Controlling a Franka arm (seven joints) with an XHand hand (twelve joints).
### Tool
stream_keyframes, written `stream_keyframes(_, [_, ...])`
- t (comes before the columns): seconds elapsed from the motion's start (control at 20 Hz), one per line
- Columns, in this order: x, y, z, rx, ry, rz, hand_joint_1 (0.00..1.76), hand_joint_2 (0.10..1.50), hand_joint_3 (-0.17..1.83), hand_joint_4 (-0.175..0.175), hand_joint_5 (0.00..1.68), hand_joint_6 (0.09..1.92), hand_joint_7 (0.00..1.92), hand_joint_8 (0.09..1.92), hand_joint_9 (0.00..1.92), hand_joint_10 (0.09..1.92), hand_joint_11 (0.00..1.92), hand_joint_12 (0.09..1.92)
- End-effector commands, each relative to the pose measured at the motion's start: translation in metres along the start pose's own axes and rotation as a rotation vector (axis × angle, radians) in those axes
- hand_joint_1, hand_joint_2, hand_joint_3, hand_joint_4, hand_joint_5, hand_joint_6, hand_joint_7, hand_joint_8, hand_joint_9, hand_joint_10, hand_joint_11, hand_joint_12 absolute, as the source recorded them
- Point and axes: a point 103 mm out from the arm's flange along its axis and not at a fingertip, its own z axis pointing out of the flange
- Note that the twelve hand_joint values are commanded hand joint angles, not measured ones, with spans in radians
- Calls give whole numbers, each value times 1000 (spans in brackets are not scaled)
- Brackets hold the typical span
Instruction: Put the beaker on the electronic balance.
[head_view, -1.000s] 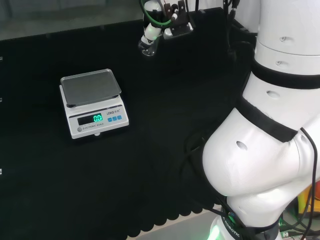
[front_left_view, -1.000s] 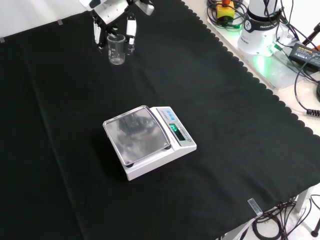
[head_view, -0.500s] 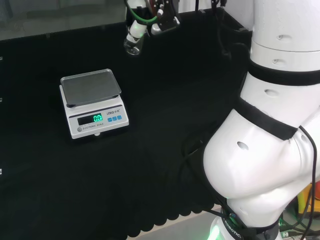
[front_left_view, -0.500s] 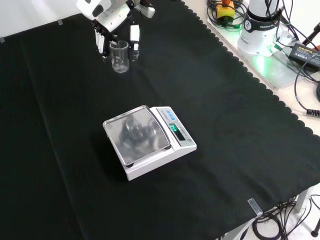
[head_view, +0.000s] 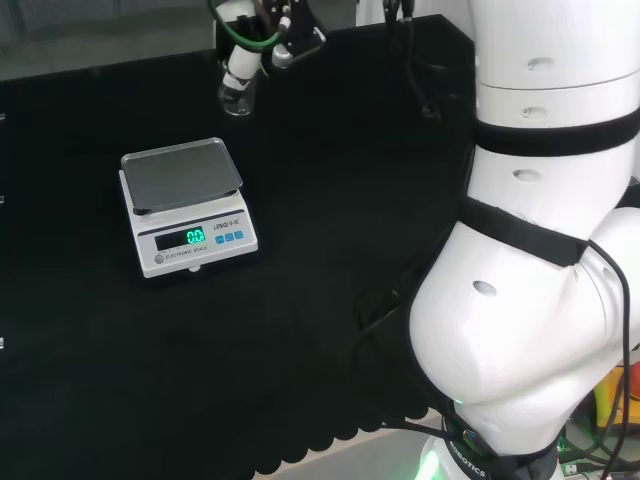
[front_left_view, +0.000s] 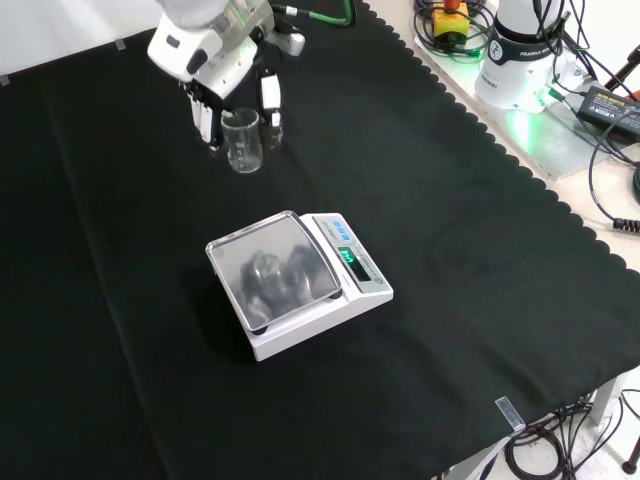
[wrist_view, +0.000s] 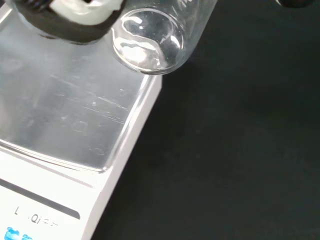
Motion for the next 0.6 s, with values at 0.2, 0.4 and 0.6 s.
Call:
stream_keyframes(0.2, [48,33,12,21,-30,-145,1118,1020,55,-3,1126,782,1269,699,1698,87,1738,477])
stream_keyframes(0.4, [56,41,17,7,-16,-113,1118,1020,54,-2,1127,781,1269,700,1699,87,1737,477])
stream_keyframes(0.6, [61,47,21,15,7,-54,1117,1019,54,1,1129,779,1277,703,1705,87,1738,477])
